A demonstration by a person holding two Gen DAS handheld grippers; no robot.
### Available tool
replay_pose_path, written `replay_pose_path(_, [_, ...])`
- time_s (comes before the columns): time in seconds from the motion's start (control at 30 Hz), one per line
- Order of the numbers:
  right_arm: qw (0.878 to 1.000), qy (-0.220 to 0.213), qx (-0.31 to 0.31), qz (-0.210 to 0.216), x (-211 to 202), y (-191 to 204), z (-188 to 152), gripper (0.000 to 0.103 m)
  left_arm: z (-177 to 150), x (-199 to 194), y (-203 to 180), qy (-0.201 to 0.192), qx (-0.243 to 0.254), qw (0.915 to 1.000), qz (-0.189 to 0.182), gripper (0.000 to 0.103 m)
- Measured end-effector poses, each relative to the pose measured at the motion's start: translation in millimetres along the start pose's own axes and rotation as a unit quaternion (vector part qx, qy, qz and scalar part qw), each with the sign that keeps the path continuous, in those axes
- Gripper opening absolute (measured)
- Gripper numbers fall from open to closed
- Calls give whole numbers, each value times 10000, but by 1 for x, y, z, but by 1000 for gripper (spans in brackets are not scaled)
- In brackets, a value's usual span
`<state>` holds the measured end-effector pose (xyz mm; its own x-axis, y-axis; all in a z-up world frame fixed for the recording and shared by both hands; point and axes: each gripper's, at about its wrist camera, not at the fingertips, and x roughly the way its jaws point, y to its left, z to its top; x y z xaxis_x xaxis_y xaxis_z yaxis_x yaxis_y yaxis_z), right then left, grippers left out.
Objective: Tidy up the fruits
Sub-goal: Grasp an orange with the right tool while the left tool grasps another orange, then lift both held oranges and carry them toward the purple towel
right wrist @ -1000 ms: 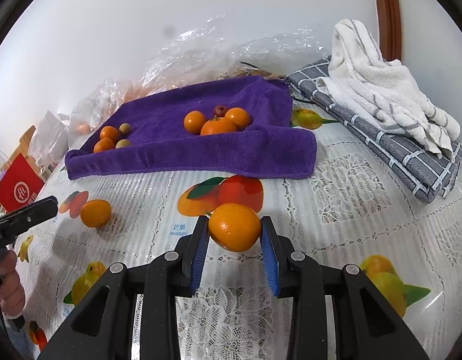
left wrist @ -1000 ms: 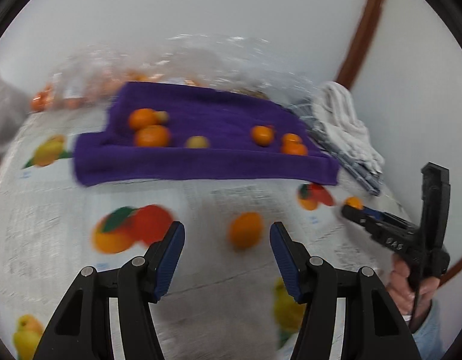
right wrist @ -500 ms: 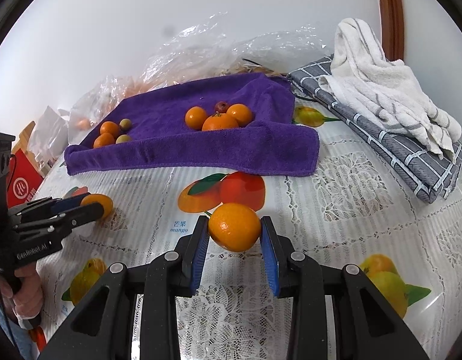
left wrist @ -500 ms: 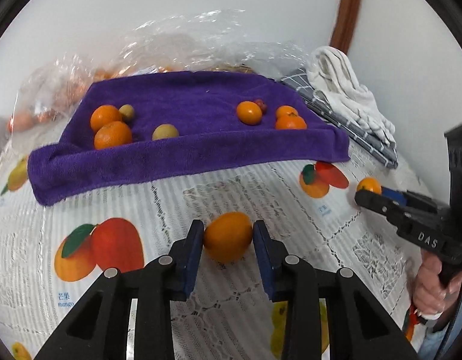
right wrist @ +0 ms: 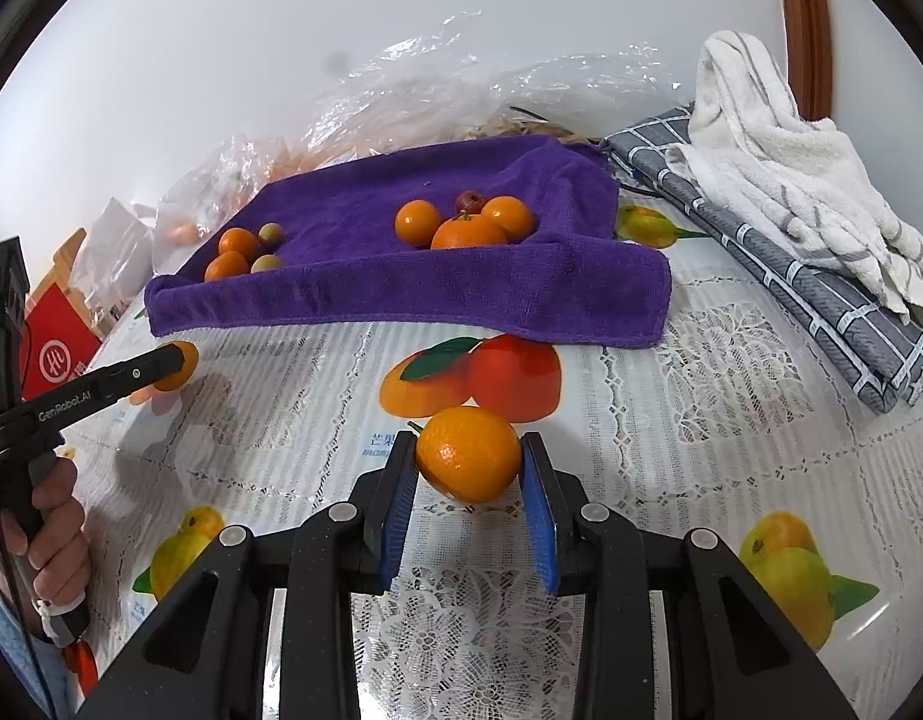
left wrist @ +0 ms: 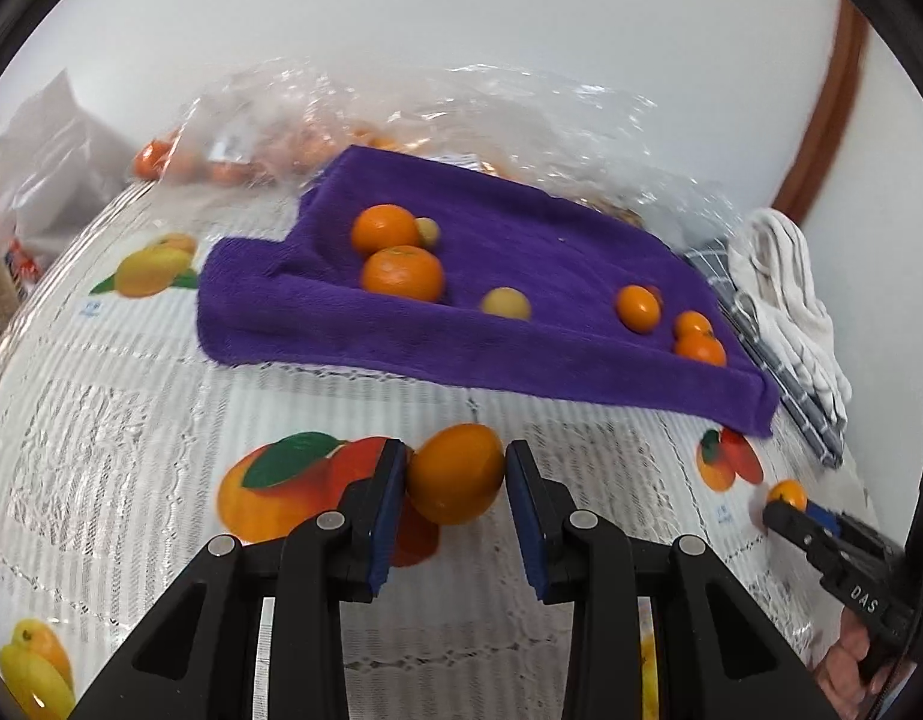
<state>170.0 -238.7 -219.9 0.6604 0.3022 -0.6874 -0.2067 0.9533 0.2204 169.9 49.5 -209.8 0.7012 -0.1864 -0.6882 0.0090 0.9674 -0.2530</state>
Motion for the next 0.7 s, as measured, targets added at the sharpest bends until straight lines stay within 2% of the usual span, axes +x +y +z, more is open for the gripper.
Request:
replay_pose_path(0.1, [10000, -13, 37, 76, 0, -1, 0, 34, 1, 2, 7, 5, -186, 9998, 39, 32])
replay_pose_path(0.33, [9999, -12, -104, 101, 0, 5, 0, 34, 2, -3, 2, -142, -57, 9998, 91, 32])
replay_pose_path(0.5, [9998, -10, -43, 208, 1, 1, 0, 34, 4, -4, 11, -188, -278, 9993, 139, 32])
replay_pose_path(0.7, [9998, -23, -69, 208, 0, 2, 0, 34, 8, -11, 13, -438, -283, 9984, 200, 32])
